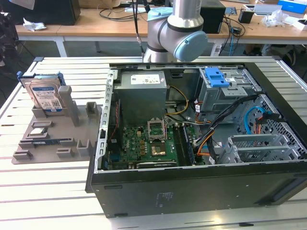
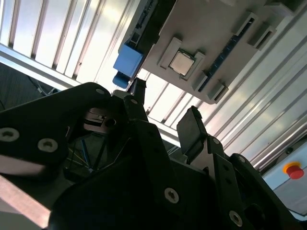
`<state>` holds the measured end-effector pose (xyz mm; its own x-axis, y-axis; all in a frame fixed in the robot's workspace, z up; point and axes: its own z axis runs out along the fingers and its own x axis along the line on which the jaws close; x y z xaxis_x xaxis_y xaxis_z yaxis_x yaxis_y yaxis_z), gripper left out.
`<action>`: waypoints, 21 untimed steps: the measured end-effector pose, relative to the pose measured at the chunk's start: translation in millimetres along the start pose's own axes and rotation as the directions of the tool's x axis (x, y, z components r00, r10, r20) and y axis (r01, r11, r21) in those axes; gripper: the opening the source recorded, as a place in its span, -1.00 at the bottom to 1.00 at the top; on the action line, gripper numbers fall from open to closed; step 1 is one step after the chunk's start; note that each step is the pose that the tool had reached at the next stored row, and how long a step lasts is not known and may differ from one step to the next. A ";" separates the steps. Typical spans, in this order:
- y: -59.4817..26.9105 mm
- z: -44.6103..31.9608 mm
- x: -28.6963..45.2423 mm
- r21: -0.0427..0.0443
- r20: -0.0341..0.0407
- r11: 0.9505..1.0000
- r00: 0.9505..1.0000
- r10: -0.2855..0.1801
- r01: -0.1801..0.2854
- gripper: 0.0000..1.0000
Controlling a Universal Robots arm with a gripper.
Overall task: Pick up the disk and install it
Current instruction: 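Pick up the disk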
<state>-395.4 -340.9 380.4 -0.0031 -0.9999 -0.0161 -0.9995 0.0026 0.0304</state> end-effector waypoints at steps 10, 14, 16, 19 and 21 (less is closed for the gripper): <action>-0.1 2.2 -1.3 0.000 0.000 1.000 1.000 0.000 0.000 0.08; -0.1 2.8 -1.7 0.000 0.000 1.000 1.000 0.000 0.000 0.08; -0.2 3.4 -2.0 0.000 0.000 1.000 1.000 0.000 0.000 0.08; -0.3 4.8 -2.6 0.000 0.000 1.000 1.000 0.008 -0.008 0.08; -0.3 5.5 -2.7 0.000 0.001 1.000 1.000 0.021 -0.021 0.08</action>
<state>-395.3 -338.1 374.9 -0.0244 -0.9996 -0.0161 -0.9992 0.0239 0.0305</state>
